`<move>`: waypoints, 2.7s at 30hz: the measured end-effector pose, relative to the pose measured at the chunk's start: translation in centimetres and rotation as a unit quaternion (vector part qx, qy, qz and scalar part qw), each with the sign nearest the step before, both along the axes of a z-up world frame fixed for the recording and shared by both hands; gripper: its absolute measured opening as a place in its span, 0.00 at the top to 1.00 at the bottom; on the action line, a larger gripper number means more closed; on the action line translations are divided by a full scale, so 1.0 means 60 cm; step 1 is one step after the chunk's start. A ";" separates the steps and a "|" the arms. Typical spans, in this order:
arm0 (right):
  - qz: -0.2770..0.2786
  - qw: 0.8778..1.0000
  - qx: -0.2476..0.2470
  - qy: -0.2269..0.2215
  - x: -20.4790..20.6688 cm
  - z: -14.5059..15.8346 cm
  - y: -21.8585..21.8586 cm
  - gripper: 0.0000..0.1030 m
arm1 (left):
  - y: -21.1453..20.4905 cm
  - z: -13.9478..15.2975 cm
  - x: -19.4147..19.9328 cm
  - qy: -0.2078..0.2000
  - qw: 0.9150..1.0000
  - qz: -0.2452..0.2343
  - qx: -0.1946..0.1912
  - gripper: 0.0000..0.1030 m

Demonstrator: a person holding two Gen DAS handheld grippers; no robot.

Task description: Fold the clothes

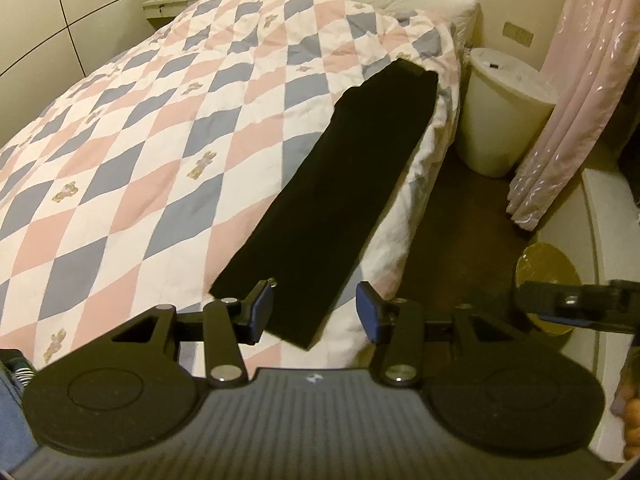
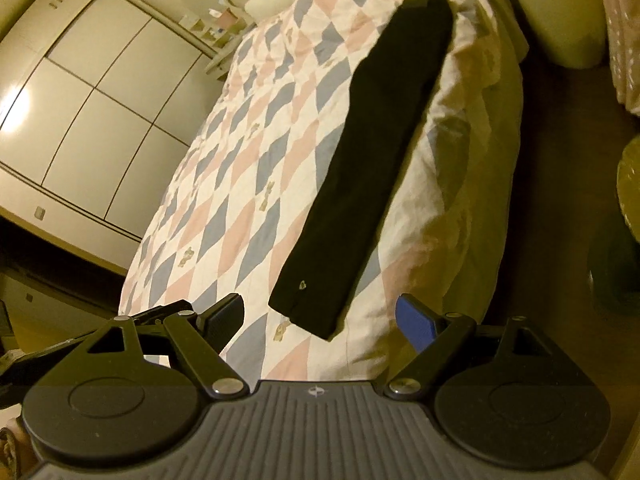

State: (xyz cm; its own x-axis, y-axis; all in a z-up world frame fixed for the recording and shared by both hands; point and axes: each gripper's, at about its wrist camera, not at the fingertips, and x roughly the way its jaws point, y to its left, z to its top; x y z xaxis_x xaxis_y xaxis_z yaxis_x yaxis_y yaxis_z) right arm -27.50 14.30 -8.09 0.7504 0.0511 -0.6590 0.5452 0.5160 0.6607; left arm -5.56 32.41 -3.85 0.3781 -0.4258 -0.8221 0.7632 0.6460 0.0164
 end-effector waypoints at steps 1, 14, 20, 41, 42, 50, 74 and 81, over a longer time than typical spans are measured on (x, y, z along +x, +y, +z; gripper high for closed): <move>-0.003 1.000 0.006 0.001 -0.003 -0.003 0.000 0.17 | 0.003 -0.004 0.007 0.001 1.000 -0.001 0.005 0.59; -0.038 0.995 0.076 0.061 0.047 -0.093 0.001 0.17 | -0.010 -0.111 0.125 0.045 0.995 -0.038 0.079 0.59; -0.027 0.990 0.100 0.098 0.134 -0.154 0.014 0.18 | -0.022 -0.176 0.187 0.078 0.989 -0.062 0.113 0.59; -0.060 0.974 0.182 0.124 0.318 -0.350 0.013 0.21 | -0.049 -0.351 0.339 0.167 0.966 -0.102 0.170 0.59; -0.062 0.973 0.184 0.123 0.319 -0.354 0.013 0.21 | -0.049 -0.356 0.343 0.170 0.966 -0.101 0.169 0.59; -0.065 0.971 0.189 0.130 0.327 -0.371 0.014 0.21 | -0.045 -0.393 0.386 0.213 0.963 -0.079 0.147 0.56; -0.049 0.974 0.157 0.156 0.352 -0.369 0.022 0.20 | 0.046 -0.456 0.464 0.430 0.894 0.129 -0.010 0.56; -0.056 0.975 0.165 0.140 0.334 -0.368 0.022 0.23 | 0.082 -0.484 0.485 0.488 0.846 0.198 -0.082 0.56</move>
State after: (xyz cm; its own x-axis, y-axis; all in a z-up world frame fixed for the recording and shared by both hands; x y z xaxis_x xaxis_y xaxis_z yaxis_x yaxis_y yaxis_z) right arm -7.45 15.59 -30.14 0.5572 0.2229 -0.7999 0.7683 0.2272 0.5984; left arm 23.53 37.36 -32.89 -0.3078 -0.5629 -0.7671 0.0837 0.7871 -0.6111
